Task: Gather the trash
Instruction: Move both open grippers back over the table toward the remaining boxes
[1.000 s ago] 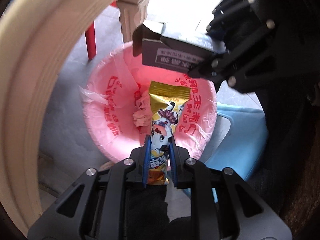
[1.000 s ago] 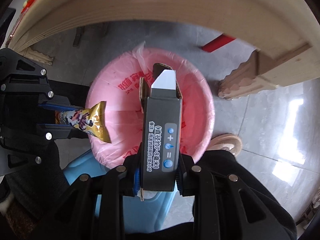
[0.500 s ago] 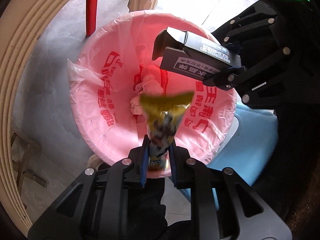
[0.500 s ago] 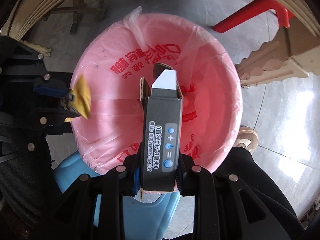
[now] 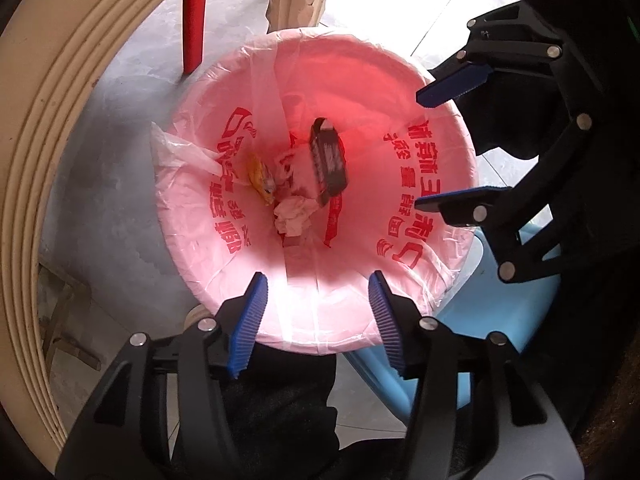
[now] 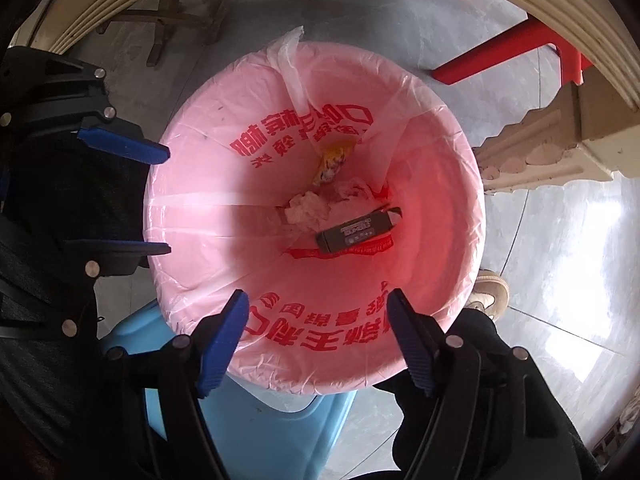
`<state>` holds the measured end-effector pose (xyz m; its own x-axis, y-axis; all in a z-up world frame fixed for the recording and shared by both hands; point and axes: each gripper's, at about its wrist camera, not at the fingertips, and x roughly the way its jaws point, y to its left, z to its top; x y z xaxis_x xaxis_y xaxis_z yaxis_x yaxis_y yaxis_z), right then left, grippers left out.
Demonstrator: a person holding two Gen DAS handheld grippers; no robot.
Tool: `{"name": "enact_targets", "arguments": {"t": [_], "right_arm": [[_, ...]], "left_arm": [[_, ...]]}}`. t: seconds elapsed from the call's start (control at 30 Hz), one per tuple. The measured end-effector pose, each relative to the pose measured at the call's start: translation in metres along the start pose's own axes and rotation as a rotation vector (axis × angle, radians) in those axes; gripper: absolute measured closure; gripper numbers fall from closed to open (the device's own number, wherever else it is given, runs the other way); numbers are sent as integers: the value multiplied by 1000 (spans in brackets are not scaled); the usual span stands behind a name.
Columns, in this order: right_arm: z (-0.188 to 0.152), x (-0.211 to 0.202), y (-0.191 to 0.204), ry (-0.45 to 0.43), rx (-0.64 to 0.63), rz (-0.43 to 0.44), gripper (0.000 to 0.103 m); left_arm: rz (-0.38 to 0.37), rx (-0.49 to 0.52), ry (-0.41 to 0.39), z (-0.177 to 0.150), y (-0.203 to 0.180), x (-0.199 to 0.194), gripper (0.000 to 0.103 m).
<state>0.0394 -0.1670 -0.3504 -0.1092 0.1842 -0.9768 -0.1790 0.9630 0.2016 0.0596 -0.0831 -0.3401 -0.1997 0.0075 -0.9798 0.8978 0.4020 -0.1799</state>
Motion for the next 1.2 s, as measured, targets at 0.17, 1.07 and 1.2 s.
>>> {"name": "enact_targets", "arguments": {"t": [0.17, 1.07, 1.2], "right_arm": [[-1, -11, 2, -15, -15, 1, 33], [52, -341, 32, -511, -354, 41, 23], [78, -379, 27, -565, -408, 17, 21]], "left_arm": [[31, 3, -12, 1, -7, -10, 46], [203, -589, -388, -46, 80, -356, 26], [142, -737, -378, -35, 121, -378, 26]]}}
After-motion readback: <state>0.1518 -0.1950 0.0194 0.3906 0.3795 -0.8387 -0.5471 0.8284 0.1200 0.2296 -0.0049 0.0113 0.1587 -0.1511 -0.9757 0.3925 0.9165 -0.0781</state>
